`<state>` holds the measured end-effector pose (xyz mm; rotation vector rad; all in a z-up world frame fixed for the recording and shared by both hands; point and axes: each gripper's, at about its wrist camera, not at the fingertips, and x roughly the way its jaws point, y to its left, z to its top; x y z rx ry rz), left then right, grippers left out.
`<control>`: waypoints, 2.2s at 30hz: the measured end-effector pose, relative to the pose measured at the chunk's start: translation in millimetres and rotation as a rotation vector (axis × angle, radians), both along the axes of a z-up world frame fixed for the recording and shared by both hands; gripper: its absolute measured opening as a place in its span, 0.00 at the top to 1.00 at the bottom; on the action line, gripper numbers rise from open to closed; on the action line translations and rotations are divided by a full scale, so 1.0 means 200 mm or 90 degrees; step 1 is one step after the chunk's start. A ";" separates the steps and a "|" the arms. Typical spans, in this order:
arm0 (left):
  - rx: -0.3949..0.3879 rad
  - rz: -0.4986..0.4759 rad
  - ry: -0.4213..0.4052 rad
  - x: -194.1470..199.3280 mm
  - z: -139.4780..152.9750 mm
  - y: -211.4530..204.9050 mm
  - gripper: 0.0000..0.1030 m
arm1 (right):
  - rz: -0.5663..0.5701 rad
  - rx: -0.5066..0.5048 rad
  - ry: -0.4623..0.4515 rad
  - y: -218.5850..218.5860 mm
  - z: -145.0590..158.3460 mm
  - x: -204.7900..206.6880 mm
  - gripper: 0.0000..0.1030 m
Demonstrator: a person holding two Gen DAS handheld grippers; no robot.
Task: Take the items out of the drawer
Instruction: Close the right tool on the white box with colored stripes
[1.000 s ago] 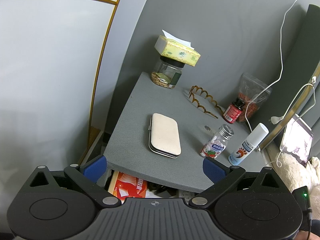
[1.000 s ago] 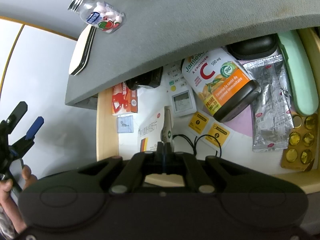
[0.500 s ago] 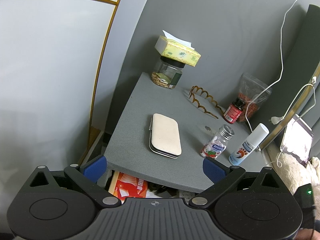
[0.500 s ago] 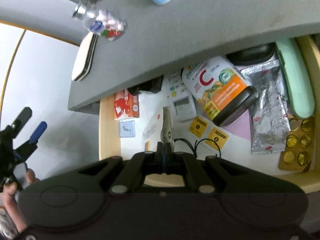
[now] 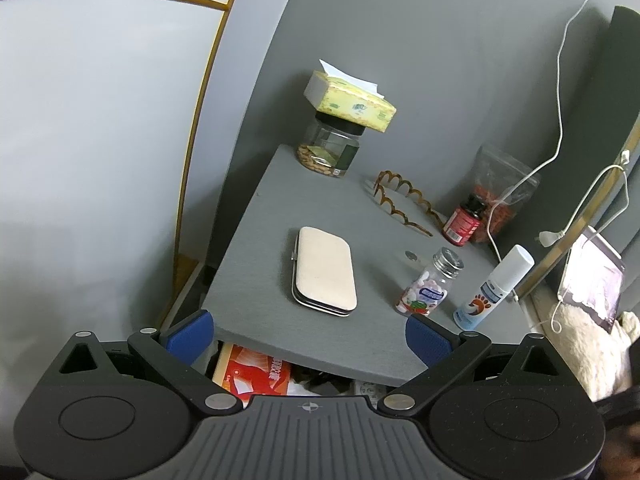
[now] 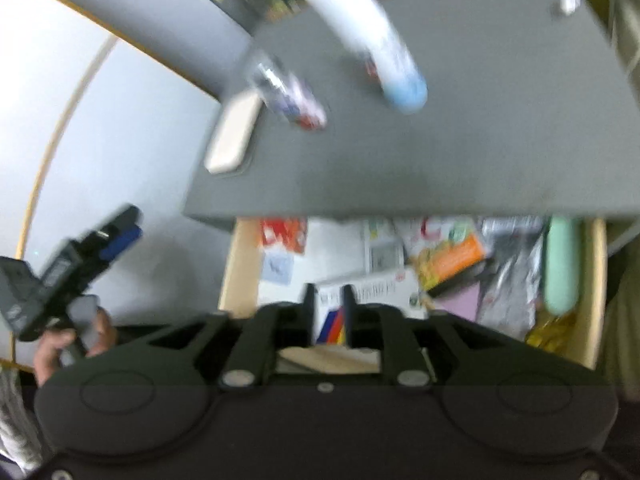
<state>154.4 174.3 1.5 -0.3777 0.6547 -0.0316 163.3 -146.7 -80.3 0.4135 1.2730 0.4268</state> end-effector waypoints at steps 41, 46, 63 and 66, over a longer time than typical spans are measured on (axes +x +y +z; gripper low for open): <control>-0.002 0.005 0.002 0.00 0.00 0.02 0.02 | 0.034 -0.092 0.092 0.10 -0.38 0.19 0.48; -0.009 0.009 0.001 -0.01 0.01 0.03 0.02 | 0.012 -0.138 0.124 0.11 -0.48 0.22 0.47; -0.017 0.009 0.002 -0.01 0.01 0.04 0.02 | -0.002 0.222 0.201 0.22 -0.57 0.25 0.66; -0.021 0.019 0.002 -0.01 0.01 0.06 0.02 | 0.025 0.148 0.151 0.29 -0.52 0.25 0.62</control>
